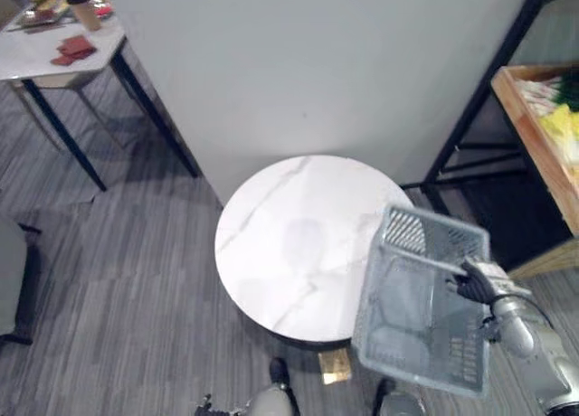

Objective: Pick vegetable in the basket

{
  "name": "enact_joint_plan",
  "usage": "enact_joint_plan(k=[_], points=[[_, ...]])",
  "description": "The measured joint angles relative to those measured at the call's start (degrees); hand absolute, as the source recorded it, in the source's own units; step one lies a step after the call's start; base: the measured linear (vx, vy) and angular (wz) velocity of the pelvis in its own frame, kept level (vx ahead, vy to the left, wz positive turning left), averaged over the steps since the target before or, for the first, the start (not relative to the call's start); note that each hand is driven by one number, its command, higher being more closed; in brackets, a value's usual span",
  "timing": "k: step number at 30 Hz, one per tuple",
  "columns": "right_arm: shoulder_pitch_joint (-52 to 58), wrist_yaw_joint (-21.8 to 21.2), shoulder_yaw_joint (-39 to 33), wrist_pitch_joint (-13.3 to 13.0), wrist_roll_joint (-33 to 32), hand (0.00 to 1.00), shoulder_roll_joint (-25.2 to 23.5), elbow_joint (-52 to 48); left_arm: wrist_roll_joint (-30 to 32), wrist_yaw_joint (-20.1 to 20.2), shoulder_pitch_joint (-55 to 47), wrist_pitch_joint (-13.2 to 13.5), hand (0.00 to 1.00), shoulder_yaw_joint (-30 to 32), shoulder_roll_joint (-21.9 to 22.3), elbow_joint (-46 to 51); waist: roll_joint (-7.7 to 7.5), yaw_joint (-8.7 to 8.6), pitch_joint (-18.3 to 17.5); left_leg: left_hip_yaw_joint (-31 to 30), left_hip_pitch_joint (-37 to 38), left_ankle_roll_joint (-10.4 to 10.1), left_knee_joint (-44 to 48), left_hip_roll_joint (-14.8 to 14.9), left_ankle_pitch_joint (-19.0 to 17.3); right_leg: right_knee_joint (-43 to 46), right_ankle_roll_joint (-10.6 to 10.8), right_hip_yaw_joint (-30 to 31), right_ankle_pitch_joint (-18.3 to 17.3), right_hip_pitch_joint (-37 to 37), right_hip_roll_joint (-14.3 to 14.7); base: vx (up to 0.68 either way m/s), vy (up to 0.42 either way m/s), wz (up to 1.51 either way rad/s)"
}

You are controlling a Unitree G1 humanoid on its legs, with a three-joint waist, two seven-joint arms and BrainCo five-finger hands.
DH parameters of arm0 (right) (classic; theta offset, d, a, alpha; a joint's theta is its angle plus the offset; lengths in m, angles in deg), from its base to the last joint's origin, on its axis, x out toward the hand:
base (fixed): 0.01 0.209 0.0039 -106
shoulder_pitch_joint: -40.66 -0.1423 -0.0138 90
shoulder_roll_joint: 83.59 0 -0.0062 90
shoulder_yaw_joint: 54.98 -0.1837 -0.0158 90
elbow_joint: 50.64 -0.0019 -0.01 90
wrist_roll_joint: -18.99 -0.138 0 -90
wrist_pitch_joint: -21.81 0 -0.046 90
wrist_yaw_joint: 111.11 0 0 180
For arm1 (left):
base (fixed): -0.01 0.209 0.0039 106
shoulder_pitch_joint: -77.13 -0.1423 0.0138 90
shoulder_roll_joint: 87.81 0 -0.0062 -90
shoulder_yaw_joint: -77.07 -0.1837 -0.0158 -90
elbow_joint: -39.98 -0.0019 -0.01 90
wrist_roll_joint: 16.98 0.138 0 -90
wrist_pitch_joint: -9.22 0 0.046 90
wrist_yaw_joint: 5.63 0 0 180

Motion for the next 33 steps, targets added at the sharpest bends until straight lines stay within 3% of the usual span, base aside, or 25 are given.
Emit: enact_joint_plan(k=[2, 3, 4, 6, 8, 12, 15, 16, 17, 19, 20, 22, 24, 25, 26, 27, 30, 31, 33], points=[[0.95, 0.82, -1.66, 0.78, 0.23, 1.0, -2.13, -1.79, 1.51, 0.98, -0.37, 0.39, 0.0, -0.25, -1.81, 0.52, -1.02, -0.05, 0.22, 3.9, -2.02, 1.69, 6.22, 0.15, -3.8, -3.62, -1.2, 1.75, 0.97, -1.33, -0.91, -0.04, 0.225, -1.01], [1.12, 1.21, -1.66, 1.88, 0.3, 1.0, -2.72, -1.78, 3.41, 0.87, -0.11, 0.03, 0.0, -0.42, -1.12, -0.09, 0.46, -0.33, -0.2, 7.25, 0.61, 3.67, 1.49, 0.5, -4.39, -6.62, -4.33, -2.68, -0.32, 0.67, -1.2, 0.01, 0.308, -1.17], [0.42, 1.24, -1.34, 2.15, 0.32, 1.0, -3.81, -1.77, 4.08, 0.58, 0.46, -0.15, 0.0, 0.1, -0.72, -1.12, 0.42, -0.47, -0.03, 10.8, 2.14, 5.3, -0.85, 1.06, -3.32, 1.53, -6.44, -6.64, -1.4, -1.37, -2.38, 0.0, 0.303, -1.43], [-0.76, 1.24, 0.49, 1.68, 0.34, 1.0, -4.34, -1.75, 5.23, 1.14, -0.75, -0.48, 0.0, 0.22, -2.31, -1.13, -1.04, -0.68, -0.33, 16.88, 6.47, 5.73, -2.89, 2.29, -3.42, 21.11, -9.5, -13.93, -3.45, -0.8, -4.16, -0.07, 0.248, -1.4], [-2.58, 1.31, 0.41, 1.79, 0.78, 1.0, -4.32, -1.67, 5.21, 1.14, -1.82, -0.55, 0.0, 0.1, -2.5, -1.2, -2.14, -0.23, -1.06, 22.64, 9.45, 6.22, -4.02, 2.82, -3.82, 25.86, -9.86, -15.81, -3.74, 2.74, -4.96, -0.1, 0.132, -1.43], [-3.96, 2.36, 0.38, 1.8, 0.77, 1.0, -4.69, -1.62, 5.15, 1.83, -2.52, -1.12, 0.0, 1.19, -3.3, -2.53, -3.27, 0.36, -2.05, 33.54, 10.68, 6.21, -4.86, 4.31, -3.35, 25.66, -9.33, -17.94, -3.79, 7.22, -8.54, -0.22, -0.057, -1.55], [-3.86, 2.34, 1.48, 1.82, 0.89, 1.0, -5.59, -1.53, 5.06, 2.25, -3.12, -1.12, 0.0, 1.81, -3.46, -2.57, -3.38, 0.58, -2.19, 40.11, 10.18, 6.35, -3.75, 6.36, -1.97, 12.88, -3.59, -16.86, -1.1, 9.92, -7.65, -0.29, -0.308, -1.28], [-3.74, 2.29, 2.6, 1.87, 1.06, 1.0, -5.56, -1.15, 5.07, 2.34, -3.44, -1.14, 0.0, 2.42, -3.15, -2.57, -2.68, 0.56, -2.54, 42.5, 9.3, 6.33, -2.48, 8.37, -1.14, 5.5, -1.36, -16.34, -2.8, 10.78, -4.51, -0.29, -0.421, -1.3], [-3.74, 2.28, 3.57, 2.18, 1.36, 1.0, -5.48, -0.11, 5.03, 2.12, -3.76, -1.19, 0.0, 3.38, -2.21, -2.57, -1.71, 1.24, -3.15, 45.05, 8.92, 6.18, -2.24, 10.0, 0.22, -0.58, -0.89, -15.54, -3.13, 11.05, -1.63, -0.27, -0.419, -1.23], [-2.22, 2.26, 4.03, 2.63, 1.55, 1.0, -5.41, 1.71, 5.09, 0.99, -4.37, -1.66, 0.0, 3.98, -1.18, -2.58, 0.23, 0.8, -3.41, 46.34, 8.97, 5.54, -1.46, 12.79, 2.43, -5.26, -0.62, -15.02, -2.96, 11.88, 2.32, -0.22, -0.38, -0.69], [0.16, 2.17, 4.13, 3.17, 2.17, 1.0, -5.41, 2.01, 5.09, 0.62, -4.79, -1.75, 0.0, 4.0, -0.88, -2.57, 1.33, 0.1, -3.33, 45.93, 9.42, 5.12, 0.86, 16.13, 2.8, -5.84, -0.67, -15.19, -2.93, 13.31, 4.66, -0.17, -0.311, -0.25], [3.32, 2.07, 4.13, 3.75, 2.61, 1.0, -5.05, 2.0, 4.99, 0.04, -6.28, -1.67, 0.0, 4.19, -0.68, -1.59, 2.5, 0.22, -3.69, 43.84, 11.58, 3.72, 3.22, 19.67, 3.98, -6.18, -0.81, -14.27, -2.99, 15.21, 6.78, -0.12, -0.235, -0.29], [3.92, 2.08, 4.43, 3.73, 2.74, 1.0, -3.93, 2.0, 4.82, 0.02, -6.98, -1.57, 0.0, 4.28, -0.6, -0.46, 2.42, 0.75, -3.71, 34.09, 11.92, 1.54, 5.11, 19.94, 6.46, -6.75, -2.52, -10.57, -4.12, 15.69, 7.03, -0.12, -0.212, -0.79], [3.19, 2.09, 5.52, 3.68, 2.72, 1.0, -3.45, 2.03, 4.6, -0.07, -6.92, -1.54, 0.0, 4.33, -0.01, -0.41, 2.21, 1.27, -3.55, 25.09, 11.3, -0.01, 5.91, 19.07, 8.75, -7.6, -2.52, -7.75, -4.02, 15.21, 6.97, -0.12, -0.179, -0.97], [3.04, 2.14, 6.19, 3.6, 2.69, 1.0, -3.29, 2.03, 4.47, -0.13, -7.04, -1.53, 0.0, 4.36, 0.2, -0.42, 1.88, 1.33, -3.38, 20.9, 10.88, -0.61, 6.33, 18.47, 9.4, -8.03, -2.67, -6.42, -3.68, 15.06, 6.81, -0.14, -0.112, -1.3], [2.79, 2.2, 6.96, 3.47, 2.51, 1.0, -3.29, 2.34, 4.4, -0.07, -6.86, -0.98, 0.0, 4.0, 1.3, -0.37, 2.32, 1.64, -3.56, 11.2, 10.86, -4.59, 5.52, 12.98, 5.62, -8.85, -2.96, -2.61, -2.64, 14.17, 5.14, -0.08, 0.0, -0.95], [2.78, 2.22, 7.4, 3.44, 2.43, 1.0, -3.39, 3.09, 4.36, -0.04, -6.46, 0.0, 0.0, 2.87, 2.09, 0.43, 2.92, 1.66, -3.91, 6.3, 12.81, -4.61, 0.19, 8.87, 3.22, -9.7, -1.74, -0.77, -0.51, 12.41, 5.19, -0.04, 0.053, -0.49], [2.74, 2.21, 7.48, 3.4, 2.42, 1.0, -3.53, 3.1, 4.19, 0.15, -6.2, 0.09, 0.0, 2.86, 2.01, 0.75, 3.27, 1.72, -4.12, 4.62, 12.71, -4.76, -1.1, 7.83, 3.11, -11.56, -1.48, -0.2, 1.69, 12.24, 5.0, -0.05, 0.066, -0.29], [2.58, 2.21, 7.63, 3.33, 2.43, 1.0, -3.53, 3.41, 2.31, 0.28, -5.99, 0.13, 0.0, 2.9, 1.89, 0.85, 2.42, 1.9, -3.6, 3.15, 12.63, -4.76, -2.6, 6.43, 3.11, -13.9, -1.17, -0.02, 4.0, 12.28, 4.31, -0.06, 0.104, -0.12]])
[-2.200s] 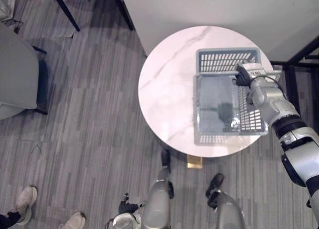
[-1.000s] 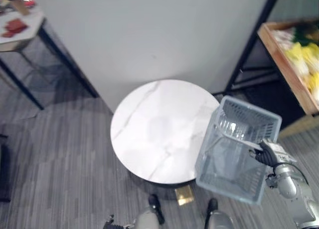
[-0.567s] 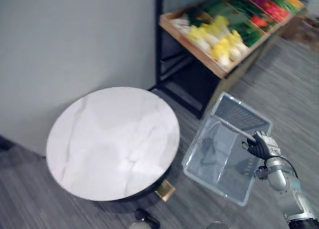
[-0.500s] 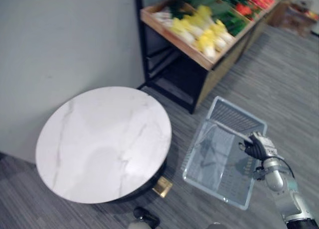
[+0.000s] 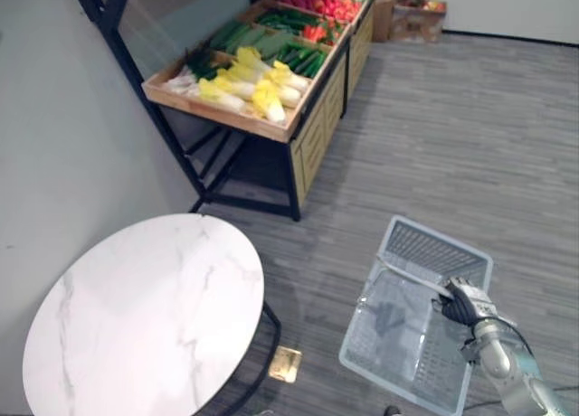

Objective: Pick vegetable in the basket

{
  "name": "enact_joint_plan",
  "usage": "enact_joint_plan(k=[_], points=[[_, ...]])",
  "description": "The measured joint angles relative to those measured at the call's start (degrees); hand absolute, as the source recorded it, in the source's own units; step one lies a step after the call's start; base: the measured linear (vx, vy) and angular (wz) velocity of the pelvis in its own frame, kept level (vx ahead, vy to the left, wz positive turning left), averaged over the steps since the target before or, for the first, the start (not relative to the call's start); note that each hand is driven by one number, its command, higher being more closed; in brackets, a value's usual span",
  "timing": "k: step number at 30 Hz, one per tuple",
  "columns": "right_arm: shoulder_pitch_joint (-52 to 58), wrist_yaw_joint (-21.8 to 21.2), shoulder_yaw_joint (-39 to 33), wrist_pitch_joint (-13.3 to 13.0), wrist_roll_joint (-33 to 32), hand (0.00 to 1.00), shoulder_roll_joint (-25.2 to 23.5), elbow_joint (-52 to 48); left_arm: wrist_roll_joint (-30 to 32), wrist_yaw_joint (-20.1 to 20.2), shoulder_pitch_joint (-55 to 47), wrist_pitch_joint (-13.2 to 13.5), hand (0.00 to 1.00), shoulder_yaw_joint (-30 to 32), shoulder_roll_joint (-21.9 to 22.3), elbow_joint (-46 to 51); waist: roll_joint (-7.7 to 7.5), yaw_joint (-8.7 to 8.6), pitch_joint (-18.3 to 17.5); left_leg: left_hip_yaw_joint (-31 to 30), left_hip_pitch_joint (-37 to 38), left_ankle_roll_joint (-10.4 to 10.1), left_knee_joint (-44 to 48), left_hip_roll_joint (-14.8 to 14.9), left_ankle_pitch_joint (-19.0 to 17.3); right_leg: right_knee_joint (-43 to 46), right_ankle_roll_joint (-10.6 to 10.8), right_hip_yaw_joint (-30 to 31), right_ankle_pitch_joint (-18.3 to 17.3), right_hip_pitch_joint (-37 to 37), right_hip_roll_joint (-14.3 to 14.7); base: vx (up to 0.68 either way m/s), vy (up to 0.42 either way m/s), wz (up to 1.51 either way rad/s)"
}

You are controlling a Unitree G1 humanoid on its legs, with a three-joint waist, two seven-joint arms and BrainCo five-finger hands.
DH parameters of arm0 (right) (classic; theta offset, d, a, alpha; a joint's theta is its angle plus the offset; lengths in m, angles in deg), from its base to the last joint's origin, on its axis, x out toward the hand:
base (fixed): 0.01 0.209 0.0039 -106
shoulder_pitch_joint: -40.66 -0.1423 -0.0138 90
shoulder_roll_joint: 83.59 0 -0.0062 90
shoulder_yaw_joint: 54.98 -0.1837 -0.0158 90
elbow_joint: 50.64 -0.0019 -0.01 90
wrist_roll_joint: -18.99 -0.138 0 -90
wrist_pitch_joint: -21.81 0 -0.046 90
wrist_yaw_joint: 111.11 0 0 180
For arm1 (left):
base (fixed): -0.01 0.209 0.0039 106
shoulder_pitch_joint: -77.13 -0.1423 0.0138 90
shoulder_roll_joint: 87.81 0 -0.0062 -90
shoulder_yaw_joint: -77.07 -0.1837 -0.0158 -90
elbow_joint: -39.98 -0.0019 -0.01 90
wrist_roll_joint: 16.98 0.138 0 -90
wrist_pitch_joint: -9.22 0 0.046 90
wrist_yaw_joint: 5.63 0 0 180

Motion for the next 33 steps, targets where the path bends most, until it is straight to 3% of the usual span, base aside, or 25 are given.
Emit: enact_joint_plan(k=[3, 6, 8, 11, 14, 15, 16, 17, 20, 24, 25, 27, 30, 31, 32, 33], points=[[-0.73, 0.01, 0.01, 0.0, 0.01, 1.0, 0.07, 2.01, -0.14, 0.2, 0.39, -0.01, 0.0, -0.64, -0.04, -0.06, -0.06, -0.01, 0.4, -3.41, -0.61, -0.14, -0.67, -1.46, -0.1, -1.07, 0.14, -0.02, 1.28, -0.25, -0.83, -0.11, 0.103, 0.06], [-0.75, 0.01, -0.42, -0.23, 0.01, 1.0, 0.23, 2.15, -0.13, 0.24, 0.76, -0.02, 0.0, -1.82, 0.69, -0.06, 1.29, -0.03, 0.7, -6.19, -0.9, -2.08, -2.32, -1.41, -2.26, -1.41, 0.52, 0.11, 1.5, -1.48, -0.23, -0.12, 0.083, -0.04], [-0.87, 0.02, -1.98, -0.44, 0.0, 1.0, -0.13, 2.36, -0.07, 0.24, 1.02, -0.07, 0.0, -2.36, 1.73, -0.2, 3.11, 0.18, 0.83, -7.13, 0.09, -3.09, -4.92, -1.84, -6.41, -1.83, 1.39, 1.57, 2.21, -2.83, 0.1, -0.09, 0.151, -0.29], [-0.06, 0.0, -1.76, -0.85, 0.0, 1.0, -0.92, 2.37, 0.05, 0.49, 1.51, -0.03, 0.0, -2.86, 0.77, -0.16, 1.22, 0.23, 0.72, -5.51, 0.19, -2.09, -4.91, -4.86, -7.46, -2.92, 2.02, 4.56, 3.59, -4.16, -2.36, -0.07, 0.128, -0.38], [0.19, -0.01, -1.79, -0.84, 0.06, 1.0, -1.07, 2.38, 0.05, 0.48, 2.1, 0.01, 0.0, -2.94, 0.04, -0.09, 0.24, 0.17, 0.83, -5.23, 0.1, -1.94, -4.25, -5.82, -8.73, -2.16, 1.94, 6.03, 3.5, -5.4, -3.21, -0.01, 0.041, -0.28], [0.1, -0.01, -1.95, -0.84, 0.08, 1.0, -1.08, 2.38, 0.05, 0.48, 2.27, 0.02, 0.0, -2.95, -0.12, -0.1, -0.53, 0.38, 1.15, -5.18, -0.13, -1.91, -3.57, -5.82, -9.53, -0.27, 1.27, 6.33, 3.04, -6.63, -3.34, 0.04, 0.032, -0.4], [-0.01, 0.02, -2.11, -0.82, 0.1, 1.0, -1.1, 2.37, 0.04, 0.47, 2.44, 0.0, 0.0, -3.09, -0.24, -0.14, -0.8, 1.01, 1.26, -5.33, -0.11, -1.81, -2.86, -5.98, -10.45, 2.76, -0.83, 6.78, 2.0, -8.38, -3.34, 0.06, 0.036, -0.48], [-0.26, 0.02, -2.43, -0.77, 0.1, 1.0, -1.18, 2.37, 0.03, 0.39, 2.6, 0.01, 0.0, -3.96, -0.56, -0.12, -0.71, 1.4, 1.21, -5.51, 0.27, -1.41, -3.13, -6.02, -10.97, 7.75, -2.33, 7.2, 1.1, -10.86, -3.29, 0.06, 0.03, -0.46], [-2.05, 0.05, -2.63, -0.27, 0.12, 1.0, -1.65, 2.51, 0.02, 0.37, 2.47, -0.01, 0.0, -4.63, -1.51, -0.12, -1.29, 1.2, 1.78, -3.9, 4.02, -1.53, -5.32, -5.44, -11.05, 25.8, -2.91, 3.84, 1.75, -18.64, -4.36, 0.04, 0.007, -0.37], [-3.19, 0.07, -3.26, 0.26, 0.08, 1.0, -3.48, 3.04, -0.11, 0.47, 2.86, -0.06, 0.0, -4.34, -2.22, 1.14, -1.99, 0.38, 2.36, -4.16, 6.74, -0.97, -6.49, -5.38, -10.37, 27.44, -4.85, 1.21, 4.0, -18.12, -6.16, 0.15, 0.004, 0.0], [-3.68, 0.07, -3.37, 0.27, 0.08, 1.0, -3.71, 3.71, -0.12, 0.67, 3.26, -0.04, 0.0, -4.3, -2.07, 1.48, -0.91, 0.09, 2.92, -4.79, 6.67, -0.68, -6.79, -4.92, -10.25, 28.83, -4.91, 1.49, 3.67, -19.58, -6.48, 0.13, -0.015, 0.17], [-3.73, 0.05, -3.52, 0.37, 0.09, 1.0, -3.99, 4.42, -0.11, 0.77, 4.66, -0.02, 0.0, -4.21, -1.79, 1.7, -0.81, 0.02, 3.13, -5.72, 6.67, -0.51, -7.06, -4.37, -10.12, 26.97, -5.05, 2.42, 1.56, -20.14, -6.97, 0.12, -0.065, 0.29], [-3.83, 0.16, -3.78, 0.41, 0.11, 1.0, -4.51, 4.31, -0.11, 0.75, 5.05, 0.0, 0.0, -3.96, -2.41, 2.24, -1.1, 0.05, 3.02, -7.23, 6.98, -1.35, -7.08, -3.03, -10.19, 20.71, -4.07, 4.57, 2.28, -19.93, -7.56, 0.18, -0.207, 0.27], [-3.82, 0.16, -3.77, 0.42, 0.12, 1.0, -4.66, 4.29, -0.11, 0.74, 5.03, -0.01, 0.0, -3.92, -2.82, 2.19, -2.27, 0.17, 2.75, -7.52, 7.14, -2.81, -7.09, -3.13, -10.26, 18.15, -2.85, 4.41, 3.53, -19.64, -8.09, 0.19, -0.32, 0.31], [-3.66, 0.16, -3.77, 0.53, 0.12, 1.0, -5.29, 4.24, -0.11, 0.73, 4.95, -0.04, 0.0, -3.77, -3.84, 2.13, -4.64, 0.11, 2.4, -8.63, 7.4, -4.75, -7.22, -3.84, -10.45, 17.41, -1.49, 4.33, 3.43, -18.99, -9.09, 0.18, -0.352, 0.3], [-3.85, 0.16, -4.02, 0.85, 0.13, 1.0, -5.04, 4.44, -0.12, 0.66, 5.48, -0.16, 0.0, -3.28, -3.5, 1.66, -4.1, 0.18, 2.76, -8.85, 7.9, -5.72, -7.58, -3.3, -10.38, 17.99, 3.41, 3.58, 1.02, -18.77, -9.07, 0.12, -0.367, 0.26]])
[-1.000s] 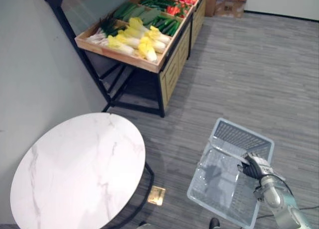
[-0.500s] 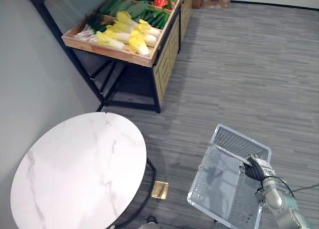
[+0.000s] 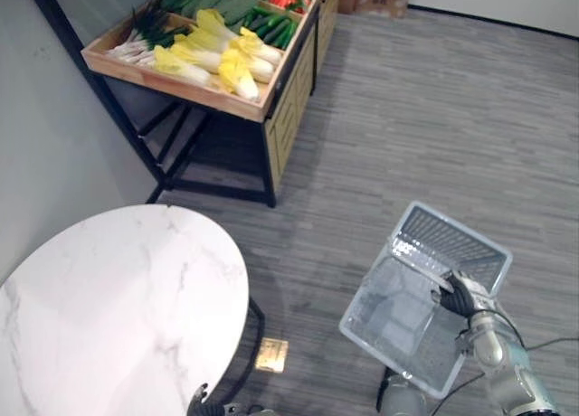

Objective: Pick vegetable in the basket

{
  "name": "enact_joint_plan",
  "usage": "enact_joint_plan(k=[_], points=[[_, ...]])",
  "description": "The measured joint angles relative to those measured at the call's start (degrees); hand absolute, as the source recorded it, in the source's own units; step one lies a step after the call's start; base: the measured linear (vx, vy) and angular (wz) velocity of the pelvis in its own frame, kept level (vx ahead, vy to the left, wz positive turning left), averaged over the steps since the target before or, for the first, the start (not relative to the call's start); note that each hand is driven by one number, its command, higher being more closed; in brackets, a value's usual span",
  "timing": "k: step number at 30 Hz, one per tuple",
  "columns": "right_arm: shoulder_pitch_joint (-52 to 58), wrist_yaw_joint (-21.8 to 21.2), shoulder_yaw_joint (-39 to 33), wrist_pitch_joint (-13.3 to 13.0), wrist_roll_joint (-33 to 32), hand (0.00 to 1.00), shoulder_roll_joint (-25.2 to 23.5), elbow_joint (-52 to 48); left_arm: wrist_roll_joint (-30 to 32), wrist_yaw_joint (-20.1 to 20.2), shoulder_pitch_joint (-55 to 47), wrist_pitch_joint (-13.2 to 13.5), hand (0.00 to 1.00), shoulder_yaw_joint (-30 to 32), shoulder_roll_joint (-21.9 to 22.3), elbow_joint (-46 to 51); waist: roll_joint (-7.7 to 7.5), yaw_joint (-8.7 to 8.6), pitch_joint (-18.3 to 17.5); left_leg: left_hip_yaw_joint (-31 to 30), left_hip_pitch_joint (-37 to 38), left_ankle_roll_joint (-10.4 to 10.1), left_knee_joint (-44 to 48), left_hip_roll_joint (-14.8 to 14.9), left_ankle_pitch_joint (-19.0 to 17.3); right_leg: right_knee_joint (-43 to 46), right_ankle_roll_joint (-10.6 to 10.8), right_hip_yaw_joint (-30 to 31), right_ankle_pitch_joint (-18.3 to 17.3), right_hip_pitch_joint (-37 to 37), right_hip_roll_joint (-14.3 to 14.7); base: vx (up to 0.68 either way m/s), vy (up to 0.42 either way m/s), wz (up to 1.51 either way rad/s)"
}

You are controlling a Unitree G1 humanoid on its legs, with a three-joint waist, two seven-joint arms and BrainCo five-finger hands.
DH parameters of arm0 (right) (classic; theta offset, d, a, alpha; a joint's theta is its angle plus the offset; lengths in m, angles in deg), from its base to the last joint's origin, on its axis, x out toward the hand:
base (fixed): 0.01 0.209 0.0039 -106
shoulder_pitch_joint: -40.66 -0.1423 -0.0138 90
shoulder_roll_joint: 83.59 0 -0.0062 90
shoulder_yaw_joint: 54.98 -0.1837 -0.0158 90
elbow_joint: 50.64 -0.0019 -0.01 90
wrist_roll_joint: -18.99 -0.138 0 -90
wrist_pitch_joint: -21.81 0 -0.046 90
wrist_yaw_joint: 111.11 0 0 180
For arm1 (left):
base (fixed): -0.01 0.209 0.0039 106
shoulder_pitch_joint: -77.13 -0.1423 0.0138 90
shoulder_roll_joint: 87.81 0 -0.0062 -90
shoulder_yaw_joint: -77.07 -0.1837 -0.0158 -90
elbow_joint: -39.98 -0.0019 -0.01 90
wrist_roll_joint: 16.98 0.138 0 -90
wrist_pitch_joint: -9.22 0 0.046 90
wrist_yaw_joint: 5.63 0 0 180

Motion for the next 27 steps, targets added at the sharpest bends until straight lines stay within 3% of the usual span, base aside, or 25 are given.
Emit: enact_joint_plan(k=[1, 2, 5, 6, 8, 9, 10, 11, 12, 13, 14, 15, 17, 18, 19, 21, 22, 23, 24, 25, 27], points=[[-0.99, 0.02, -1.6, 0.77, 0.02, 1.0, 0.84, -0.07, -0.01, 0.05, 0.68, 0.04, 0.0, 0.47, 2.51, -0.18, 3.74, 0.23, 0.15, -0.43, -0.21, -0.62, -0.65, 3.23, 0.38, 1.57, -1.58, -2.51, -2.38, -0.25, 2.74, 0.13, -0.384, 0.2], [-1.25, -0.01, -2.53, 0.99, 0.01, 1.0, 2.18, -0.24, -0.01, 0.06, 0.91, 0.2, 0.0, 0.68, 4.68, 0.16, 6.19, -0.02, 0.17, -1.62, -0.45, -0.64, -0.87, 5.13, 1.19, 4.26, -2.08, -3.78, -5.04, -0.99, 4.12, 0.11, -0.356, 0.21], [-0.85, -0.06, -2.23, 1.71, 0.02, 1.0, 3.28, -0.28, -0.05, 0.06, 0.29, 0.1, 0.0, 1.7, 6.88, -0.59, 8.17, -0.37, -0.56, -4.36, -2.32, -1.35, 3.21, 7.41, 4.79, 9.74, -3.42, -6.2, -10.69, -0.69, 4.42, 0.12, -0.27, 0.35], [-0.85, -0.05, -2.01, 1.74, 0.01, 1.0, 3.48, -0.27, -0.07, 0.05, 0.19, 0.1, 0.0, 1.7, 7.0, -0.59, 7.73, -0.46, -0.33, -5.04, -3.7, -1.26, 5.28, 7.76, 5.3, 10.13, -3.76, -6.73, -11.3, -0.49, 4.35, 0.13, -0.237, 0.38], [-0.87, -0.1, -1.17, 1.72, -0.1, 1.0, 3.75, -0.22, -1.83, -0.28, 0.12, 0.18, 0.0, 2.98, 6.9, -0.41, 7.48, -0.27, -0.4, -6.62, -8.3, 1.08, 12.27, 8.4, 9.53, 10.65, -4.87, -8.62, -12.32, 0.84, 3.85, 0.16, -0.27, 0.44], [-0.85, -0.15, -0.14, 1.71, -0.09, 1.0, 3.97, -0.19, -2.87, -0.5, 0.09, 0.25, 0.0, 3.6, 7.05, 0.39, 7.04, -0.31, -0.16, -5.14, -10.32, 5.35, 16.04, 9.46, 14.26, 9.74, -5.82, -10.31, -12.81, 3.24, 4.05, 0.15, -0.272, 0.42], [-0.85, -0.2, 0.58, 1.7, -0.08, 1.0, 4.31, -0.14, -3.52, -0.6, 0.06, 0.26, 0.0, 3.7, 7.04, 0.64, 7.05, -0.16, -0.17, -3.57, -10.84, 6.63, 17.35, 10.34, 16.66, 8.88, -6.1, -11.06, -12.97, 4.55, 4.52, 0.15, -0.296, 0.39], [-0.82, -0.28, 1.43, 1.56, -0.08, 1.0, 4.56, -0.14, -4.02, -0.78, -0.02, 0.18, 0.0, 3.81, 7.05, 0.93, 6.91, -0.04, -0.09, -0.79, -11.15, 9.29, 18.88, 11.76, 20.75, 7.09, -6.47, -12.15, -13.12, 7.11, 5.35, 0.16, -0.305, 0.26], [-0.91, -0.27, 2.06, 1.31, -0.07, 1.0, 4.97, -0.2, -4.12, -0.79, -0.61, 0.25, 0.0, 3.9, 7.01, 1.68, 6.12, 0.11, 0.32, 1.53, -12.37, 10.32, 22.55, 13.49, 23.46, 4.48, -6.98, -12.55, -13.28, 10.1, 6.26, 0.17, -0.285, 0.17], [-0.97, -0.26, 2.08, 1.32, -0.07, 1.0, 5.24, -0.23, -4.2, -0.81, -0.82, 0.51, 0.0, 3.9, 7.03, 1.82, 6.22, 0.46, 0.27, 2.3, -13.55, 9.89, 26.43, 13.58, 20.78, 3.52, -7.32, -12.56, -13.35, 11.1, 6.55, 0.17, -0.241, 0.04], [-1.07, -0.25, 2.08, 1.34, -0.06, 1.0, 5.69, -0.23, -4.14, -0.57, -0.75, 0.96, 0.0, 3.56, 7.13, 2.2, 6.31, 0.84, 0.21, 3.55, -15.39, 9.52, 33.09, 12.4, 14.2, 1.69, -7.8, -12.75, -13.5, 13.03, 6.87, 0.15, -0.189, -0.05], [-1.07, -0.27, 2.08, 1.35, -0.05, 1.0, 5.85, -0.23, -3.99, -0.23, -0.75, 1.13, 0.0, 3.27, 7.12, 2.5, 6.32, 1.0, 0.2, 3.89, -16.9, 9.17, 36.5, 10.75, 10.01, 0.29, -8.08, -12.98, -13.4, 14.17, 7.27, 0.14, -0.168, -0.03], [-1.07, -0.29, 2.06, 1.41, -0.05, 1.0, 5.79, -0.23, -3.92, 0.45, -0.58, 1.72, 0.0, 3.24, 7.16, 2.9, 6.33, 1.39, 0.2, 4.95, -20.26, 9.45, 37.54, 6.64, 4.33, -2.51, -8.57, -14.43, -13.01, 16.25, 8.53, 0.12, -0.083, 0.09], [-1.02, -0.29, 2.0, 1.47, -0.05, 1.0, 5.78, -0.22, -3.9, 0.63, -0.5, 1.79, 0.0, 3.28, 7.06, 2.95, 6.33, 1.32, 0.21, 4.96, -21.32, 9.4, 36.89, 5.27, 3.16, -3.14, -8.57, -15.09, -13.01, 16.93, 8.79, 0.17, -0.03, 0.27], [-0.89, -0.33, 1.53, 1.6, -0.04, 1.0, 5.81, -0.16, -3.86, 1.04, -0.35, 1.94, 0.0, 3.36, 6.98, 3.1, 6.08, 1.34, 0.35, 4.99, -22.91, 9.23, 33.69, 1.88, 1.73, -4.51, -8.35, -16.2, -12.87, 18.21, 8.94, 0.2, 0.024, 0.32], [-0.82, -0.32, 0.13, 1.75, -0.01, 1.0, 5.84, 0.24, -3.32, 1.17, 0.11, 1.51, 0.0, 3.25, 7.02, 2.79, 6.09, 1.4, 0.34, 5.15, -23.56, 8.96, 23.14, -3.43, 2.0, -6.47, -7.53, -17.64, -12.4, 20.39, 8.95, 0.3, 0.117, 0.29], [-0.83, -0.28, -0.79, 1.76, -0.03, 1.0, 5.85, 0.63, -3.23, 1.21, 0.0, 0.78, 0.0, 3.09, 7.13, 2.28, 6.51, 1.39, 0.14, 5.05, -23.26, 8.91, 13.0, -6.42, 5.67, -7.59, -7.15, -18.3, -12.19, 21.43, 9.28, 0.37, 0.22, 0.12], [-0.93, -0.21, -1.23, 1.76, -0.04, 1.0, 5.96, 0.84, -3.07, 1.21, -0.79, 0.35, 0.0, 3.0, 7.36, 1.61, 8.33, 1.89, -0.14, 4.86, -21.8, 9.02, 3.38, -7.36, 13.4, -8.76, -6.6, -18.26, -12.09, 22.75, 10.87, 0.32, 0.216, 0.03], [-1.01, -0.1, -1.38, 1.77, -0.05, 1.0, 5.4, 1.17, -2.59, 1.2, -1.23, -0.03, 0.0, 3.04, 7.17, 1.39, 8.96, 1.95, -0.33, 5.57, -20.98, 14.77, 1.75, -7.56, 13.23, -9.53, -5.9, -18.17, -12.49, 23.78, 11.43, 0.32, 0.187, 0.2], [-1.14, -0.11, -1.03, 1.75, -0.06, 1.0, 4.16, 1.62, -1.61, 1.16, -1.07, -0.2, 0.0, 3.08, 6.74, 1.31, 7.05, 1.77, -0.07, 5.38, -20.5, 15.06, 0.94, -9.58, 12.92, -11.06, -5.63, -18.12, -12.32, 24.9, 10.81, 0.27, 0.137, 0.33], [-2.6, -0.12, 0.49, 1.63, -0.06, 1.0, 4.19, 1.7, -1.24, 1.2, -1.03, -0.29, 0.0, 3.29, 6.33, 1.54, 5.36, 2.66, 0.25, 5.86, -20.89, 16.11, 3.07, -10.85, 10.23, -12.63, -3.86, -17.41, -11.16, 25.96, 9.49, 0.24, 0.116, 0.14]])
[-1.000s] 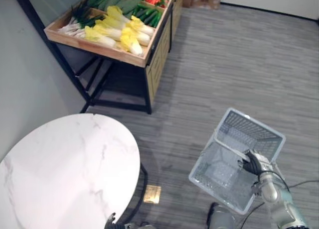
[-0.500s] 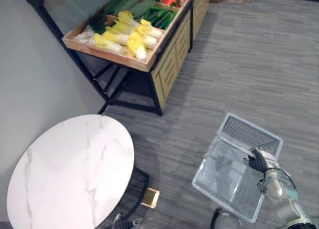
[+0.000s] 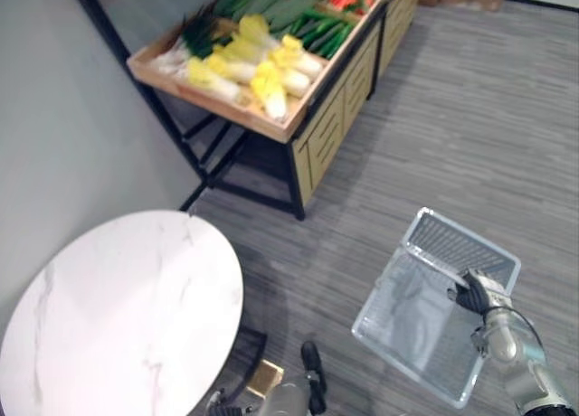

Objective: Pick vegetable in the basket

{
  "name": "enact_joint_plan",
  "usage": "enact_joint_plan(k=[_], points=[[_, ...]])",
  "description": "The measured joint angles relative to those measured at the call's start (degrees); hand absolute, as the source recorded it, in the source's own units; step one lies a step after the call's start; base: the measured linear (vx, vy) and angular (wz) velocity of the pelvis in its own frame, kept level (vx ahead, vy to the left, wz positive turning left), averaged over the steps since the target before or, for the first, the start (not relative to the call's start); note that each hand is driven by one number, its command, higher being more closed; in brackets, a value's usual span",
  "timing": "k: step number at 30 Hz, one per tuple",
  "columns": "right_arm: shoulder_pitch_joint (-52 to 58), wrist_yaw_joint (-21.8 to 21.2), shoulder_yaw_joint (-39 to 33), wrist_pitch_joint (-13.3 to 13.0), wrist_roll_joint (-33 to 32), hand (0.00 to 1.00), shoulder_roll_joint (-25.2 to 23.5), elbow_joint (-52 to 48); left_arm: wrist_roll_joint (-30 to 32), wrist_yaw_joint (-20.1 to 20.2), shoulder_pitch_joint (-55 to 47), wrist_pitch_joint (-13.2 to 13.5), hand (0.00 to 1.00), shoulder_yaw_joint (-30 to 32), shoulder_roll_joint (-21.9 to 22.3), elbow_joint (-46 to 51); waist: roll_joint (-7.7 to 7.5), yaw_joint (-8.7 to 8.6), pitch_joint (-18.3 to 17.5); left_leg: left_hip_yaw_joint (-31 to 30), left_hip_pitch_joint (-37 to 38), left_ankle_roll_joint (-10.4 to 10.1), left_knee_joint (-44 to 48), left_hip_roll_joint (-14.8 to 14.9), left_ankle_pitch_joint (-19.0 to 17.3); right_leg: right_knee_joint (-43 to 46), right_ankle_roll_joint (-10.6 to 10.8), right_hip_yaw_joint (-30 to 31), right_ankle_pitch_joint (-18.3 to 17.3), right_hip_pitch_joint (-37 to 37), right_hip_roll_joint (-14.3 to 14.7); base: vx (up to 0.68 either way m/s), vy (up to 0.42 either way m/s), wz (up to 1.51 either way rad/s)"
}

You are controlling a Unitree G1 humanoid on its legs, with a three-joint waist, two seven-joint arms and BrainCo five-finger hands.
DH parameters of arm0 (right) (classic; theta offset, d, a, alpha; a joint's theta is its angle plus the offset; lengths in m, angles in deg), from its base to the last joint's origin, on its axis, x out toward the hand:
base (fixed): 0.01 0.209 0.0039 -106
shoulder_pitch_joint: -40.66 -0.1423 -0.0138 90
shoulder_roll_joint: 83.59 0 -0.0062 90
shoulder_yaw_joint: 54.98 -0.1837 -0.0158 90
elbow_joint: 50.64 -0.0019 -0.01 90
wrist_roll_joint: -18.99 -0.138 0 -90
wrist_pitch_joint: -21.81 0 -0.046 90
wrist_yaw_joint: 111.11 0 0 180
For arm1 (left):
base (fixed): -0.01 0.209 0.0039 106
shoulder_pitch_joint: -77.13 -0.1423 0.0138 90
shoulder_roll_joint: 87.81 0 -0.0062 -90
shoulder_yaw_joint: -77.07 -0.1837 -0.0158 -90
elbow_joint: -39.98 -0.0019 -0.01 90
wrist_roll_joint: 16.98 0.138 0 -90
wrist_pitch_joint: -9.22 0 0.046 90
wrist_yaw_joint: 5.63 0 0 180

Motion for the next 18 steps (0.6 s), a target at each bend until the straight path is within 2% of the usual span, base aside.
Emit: enact_joint_plan(k=[1, 2, 4, 5, 6, 7, 8, 9, 10, 11, 12, 13, 14, 15, 16, 17, 18], points=[[-1.13, -0.01, 1.17, 0.0, 0.03, 1.0, 0.03, 0.06, 0.02, -0.01, -0.29, -0.14, 0.0, 0.41, 0.39, -0.11, -0.36, 0.73, -0.05, 0.7, 0.37, 0.96, 2.1, -0.46, -2.05, -0.33, 1.0, 1.38, 0.61, 1.02, -0.96, 0.18, 0.101, -0.15], [-1.69, 0.0, 2.11, -0.05, 0.02, 1.0, 0.11, 0.2, 0.11, -0.09, -0.42, -0.14, 0.0, 0.52, 0.35, -0.11, -0.51, 1.09, -0.03, 1.11, 0.88, 1.45, 3.41, -0.74, -3.55, 0.17, 1.12, 2.51, 0.66, 1.52, -1.72, 0.21, 0.133, -0.24], [-2.12, -0.05, 3.48, -0.9, 0.0, 1.0, -0.79, 0.97, 0.14, -0.45, -0.81, -0.13, 0.0, 0.31, 0.65, -0.35, -1.03, 2.1, 0.16, 2.36, 2.6, 0.59, 5.89, -0.31, -8.34, 6.42, 2.05, 4.49, 0.07, 0.82, -3.62, 0.19, 0.135, -0.32], [-2.08, -0.05, 3.82, -1.1, -0.01, 1.0, -1.25, 1.02, 0.13, -0.54, -1.01, -0.13, 0.0, 0.02, 0.57, -0.45, -0.73, 1.99, -0.04, 2.49, 3.26, 0.56, 6.4, -0.22, -9.31, 10.14, 2.74, 5.21, -0.38, -0.26, -4.43, 0.22, 0.174, -0.27], [-1.96, -0.1, 4.72, -1.5, 0.0, 1.0, -2.18, 1.03, 0.13, -0.9, -1.41, -0.13, 0.0, -0.9, 0.08, -0.46, -1.36, 1.63, -0.32, 2.63, 4.56, 0.88, 6.84, -0.43, -11.25, 23.19, 3.56, 7.18, -0.54, -5.41, -7.2, 0.2, 0.156, -0.11], [-1.83, -0.18, 5.03, -1.55, 0.01, 1.0, -2.55, 1.03, 0.13, -1.0, -1.52, -0.11, 0.0, -1.49, -0.23, -0.27, -1.76, 1.63, -0.59, 2.84, 5.22, 0.94, 6.78, -0.75, -11.73, 28.79, 4.71, 8.46, 0.23, -7.99, -8.53, 0.25, 0.179, -0.06], [-1.59, -0.53, 5.47, -1.64, 0.04, 1.0, -3.48, 1.15, 0.11, -1.06, -1.84, -0.07, 0.0, -2.36, -1.49, 0.34, -3.69, 1.68, -0.94, 2.96, 6.29, 1.13, 6.65, -1.71, -12.58, 38.27, 5.34, 11.78, 3.71, -12.7, -10.81, 0.25, 0.1, 0.14], [-1.47, -0.87, 5.82, -1.66, 0.05, 1.0, -3.92, 1.84, 0.06, -1.09, -1.97, -0.11, 0.0, -2.71, -2.3, 0.75, -4.87, 1.42, -0.72, 1.48, 8.12, 1.34, 6.05, -2.37, -13.14, 45.52, 4.28, 14.05, 9.47, -16.04, -11.7, 0.27, 0.06, 0.25], [-1.26, -1.08, 5.84, -1.67, 0.07, 1.0, -3.98, 2.39, -0.02, -1.1, -1.98, -0.15, 0.0, -3.04, -2.32, 0.82, -5.06, 1.29, -0.74, 0.62, 9.19, 1.59, 5.52, -2.5, -13.31, 48.89, 3.98, 14.9, 10.45, -17.43, -11.68, 0.3, 0.005, 0.47], [-0.87, -1.34, 5.79, -1.58, 0.27, 1.0, -3.87, 3.22, -0.18, -1.17, -2.13, -0.15, 0.0, -4.05, -2.55, 1.37, -5.08, 1.17, -0.7, -1.15, 11.39, 2.01, 4.85, -2.47, -13.57, 54.1, 1.26, 14.88, 7.7, -19.73, -11.34, 0.24, -0.014, 0.44], [-0.8, -1.46, 5.78, -1.48, 0.47, 1.0, -3.86, 3.4, -0.24, -1.18, -2.31, -0.15, 0.0, -4.54, -2.82, 1.71, -4.94, 0.96, -0.65, -2.19, 12.68, 2.01, 4.22, -2.5, -13.62, 55.39, -0.16, 14.4, 5.53, -20.55, -11.03, 0.3, -0.028, 0.69], [-1.16, -1.48, 5.02, -1.27, 0.77, 1.0, -3.66, 3.12, -0.39, -1.18, -2.61, -0.07, 0.0, -5.11, -2.84, 2.65, -4.37, 0.44, -0.63, -4.42, 14.75, 1.77, 3.02, -2.52, -13.49, 54.5, -2.64, 11.97, 1.25, -22.02, -10.68, 0.29, -0.055, 0.9], [-1.09, -1.64, 4.09, -1.25, 0.83, 1.0, -2.57, 2.59, -0.48, -1.18, -2.28, 0.0, 0.0, -5.29, -2.85, 3.19, -3.81, -0.13, -0.7, -6.42, 15.85, 1.38, 2.36, -2.43, -13.24, 49.63, -3.78, 9.64, -0.6, -23.42, -10.56, 0.29, -0.078, 1.02], [-1.03, -1.66, 3.89, -1.29, 0.64, 1.0, -1.91, 2.42, -0.59, -1.18, -2.1, 0.06, 0.0, -5.25, -2.78, 3.53, -3.71, -0.57, -0.67, -7.66, 16.15, 1.33, 2.49, -2.32, -13.23, 46.08, -4.11, 9.21, -0.81, -23.93, -10.27, 0.36, -0.181, 1.24], [-1.03, -1.71, 3.24, -1.23, 0.62, 1.0, -1.54, 2.44, -0.98, -1.22, -1.47, 0.16, 0.0, -5.22, -2.47, 3.66, -3.07, -1.33, -0.44, -10.48, 16.38, 1.15, 2.59, -1.81, -13.13, 37.33, -4.0, 10.27, -0.73, -24.88, -8.89, 0.37, -0.242, 1.28], [-1.02, -1.71, 2.33, -1.22, 0.62, 1.0, -1.63, 2.44, -1.01, -1.24, -0.66, 0.27, 0.0, -5.24, -2.31, 3.79, -2.83, -1.36, -0.47, -12.67, 16.42, 0.54, 2.57, -0.97, -12.84, 28.51, -3.22, 12.85, -0.12, -25.55, -7.25, 0.37, -0.261, 1.27], [-1.0, -1.71, 1.98, -1.11, 0.62, 1.0, -1.61, 2.44, -0.99, -1.24, -0.39, 0.3, 0.0, -5.24, -2.31, 4.01, -2.46, -1.33, -0.57, -13.82, 16.28, -0.01, 2.56, -0.51, -12.7, 23.9, -2.63, 14.46, 0.47, -25.83, -6.64, 0.31, -0.264, 1.17]])
